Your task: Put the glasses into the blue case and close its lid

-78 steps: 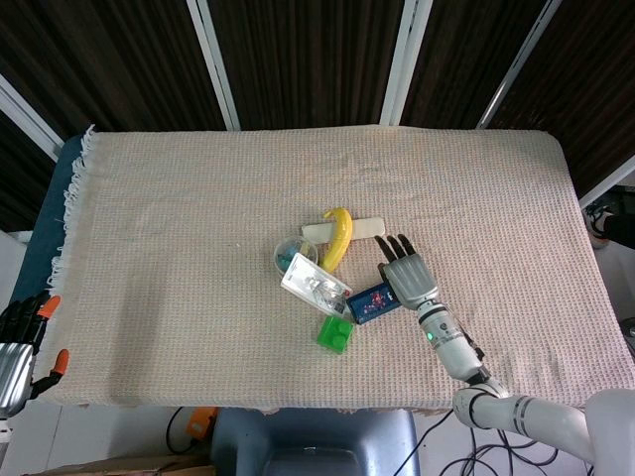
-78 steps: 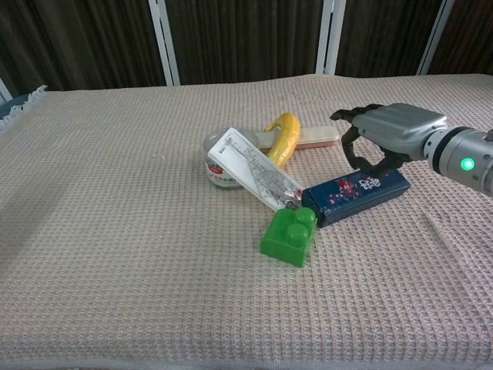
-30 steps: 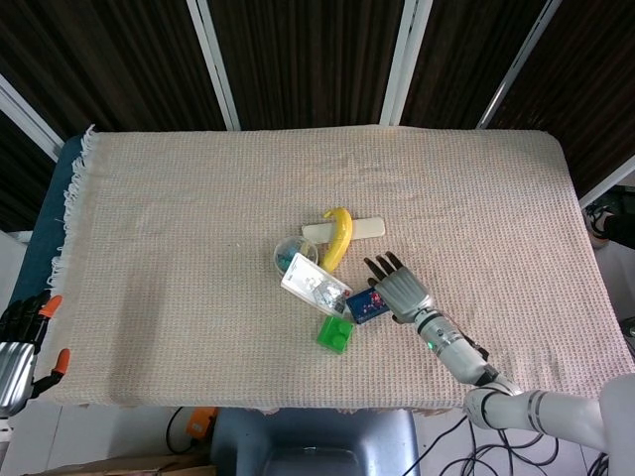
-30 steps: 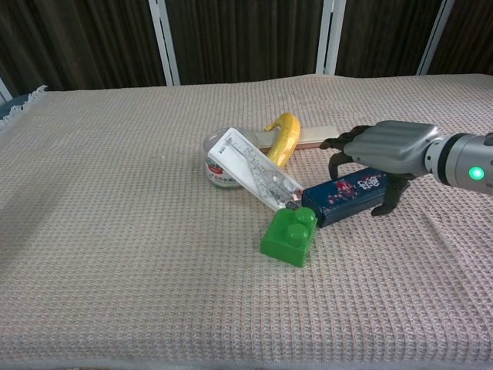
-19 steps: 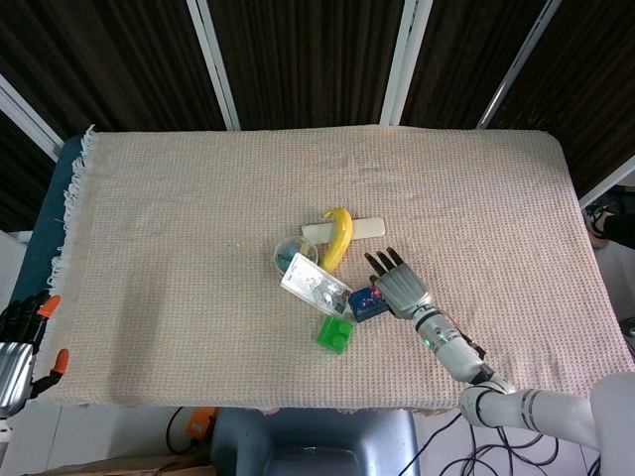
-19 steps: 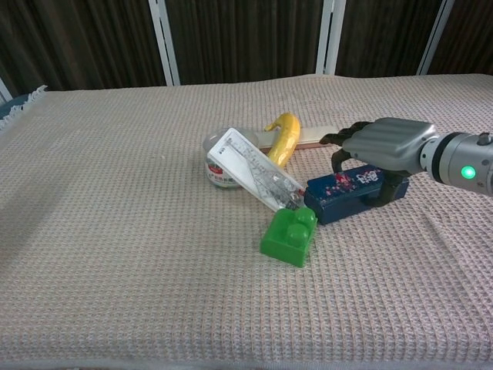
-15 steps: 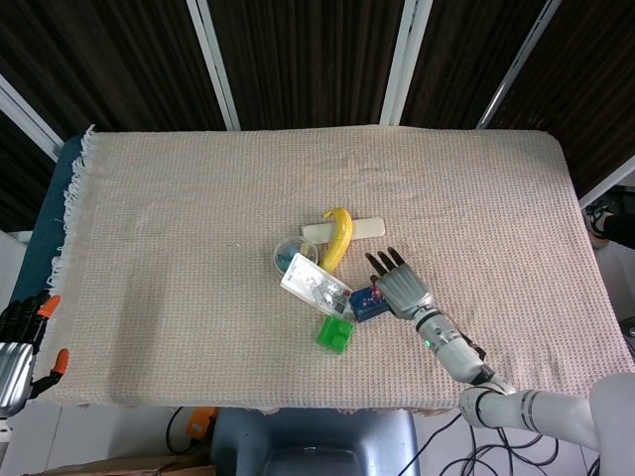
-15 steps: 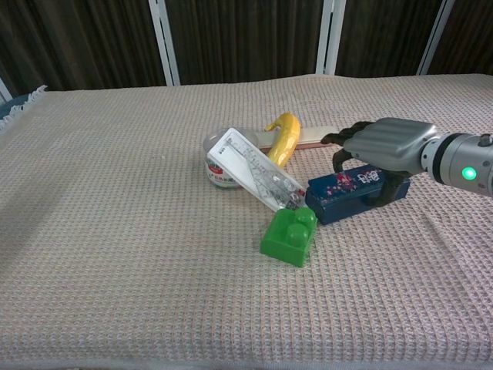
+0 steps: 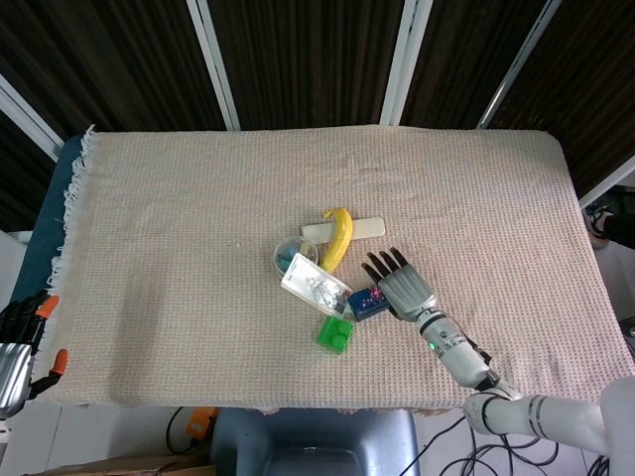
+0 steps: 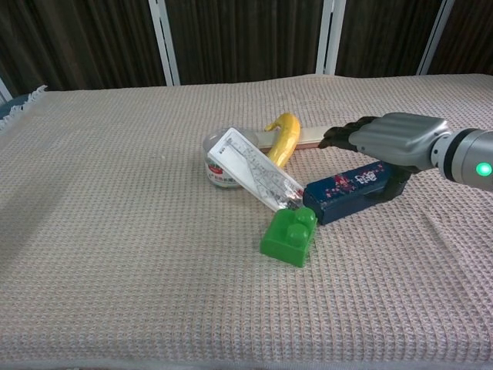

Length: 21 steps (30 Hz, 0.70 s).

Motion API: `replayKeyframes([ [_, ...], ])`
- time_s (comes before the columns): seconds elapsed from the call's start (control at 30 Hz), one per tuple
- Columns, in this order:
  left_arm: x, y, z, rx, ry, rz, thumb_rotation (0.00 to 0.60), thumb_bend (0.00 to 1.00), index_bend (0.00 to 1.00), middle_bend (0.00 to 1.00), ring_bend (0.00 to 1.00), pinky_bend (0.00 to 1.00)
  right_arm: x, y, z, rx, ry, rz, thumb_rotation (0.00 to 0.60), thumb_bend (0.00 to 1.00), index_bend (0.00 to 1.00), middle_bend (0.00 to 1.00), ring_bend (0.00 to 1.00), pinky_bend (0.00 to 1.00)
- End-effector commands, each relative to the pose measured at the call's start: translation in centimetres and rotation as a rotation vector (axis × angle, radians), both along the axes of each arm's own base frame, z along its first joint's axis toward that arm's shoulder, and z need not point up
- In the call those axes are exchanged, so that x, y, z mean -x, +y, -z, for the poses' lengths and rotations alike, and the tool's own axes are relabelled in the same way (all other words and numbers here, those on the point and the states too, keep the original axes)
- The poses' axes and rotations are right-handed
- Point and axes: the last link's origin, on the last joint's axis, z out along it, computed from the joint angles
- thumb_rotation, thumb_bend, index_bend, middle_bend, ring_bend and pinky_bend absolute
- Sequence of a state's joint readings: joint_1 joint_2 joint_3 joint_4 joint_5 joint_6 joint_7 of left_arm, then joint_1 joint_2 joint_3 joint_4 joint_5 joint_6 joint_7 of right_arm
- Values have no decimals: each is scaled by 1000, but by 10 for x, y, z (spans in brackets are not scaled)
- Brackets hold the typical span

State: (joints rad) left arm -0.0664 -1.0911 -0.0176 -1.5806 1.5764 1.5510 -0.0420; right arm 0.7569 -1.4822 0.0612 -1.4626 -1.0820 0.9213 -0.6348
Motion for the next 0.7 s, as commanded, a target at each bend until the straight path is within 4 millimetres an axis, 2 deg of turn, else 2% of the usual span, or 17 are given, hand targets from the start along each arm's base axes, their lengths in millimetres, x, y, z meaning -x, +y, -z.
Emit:
replayKeyframes([
  [0.03,0,-1,-1,-5,-2,2,600,423,0,0,0,12,4,19,-23,45,-74,5,600,417,105,3,0,0],
  [0.13,-1,-1,-2,-15,-8,19,600,423,0,0,0,11,16,49,-48,109,-136,9,600,402,93,0,0,0],
  [0.3,-2,-2,-2,-37,-4,51,600,425,0,0,0,11,56,112,-89,248,-177,38,600,362,79,0,0,0],
  [0.4,-2,-2,0,-39,4,49,600,423,0,0,0,11,83,143,-103,309,-213,82,600,360,80,0,0,0],
  [0.53,-2,-3,3,-40,20,41,600,423,0,0,0,11,108,163,-112,367,-234,104,600,357,76,0,0,0],
  [0.7,-4,-5,5,-40,37,34,600,424,0,0,0,10,109,163,-120,378,-264,97,600,354,69,0,0,0],
])
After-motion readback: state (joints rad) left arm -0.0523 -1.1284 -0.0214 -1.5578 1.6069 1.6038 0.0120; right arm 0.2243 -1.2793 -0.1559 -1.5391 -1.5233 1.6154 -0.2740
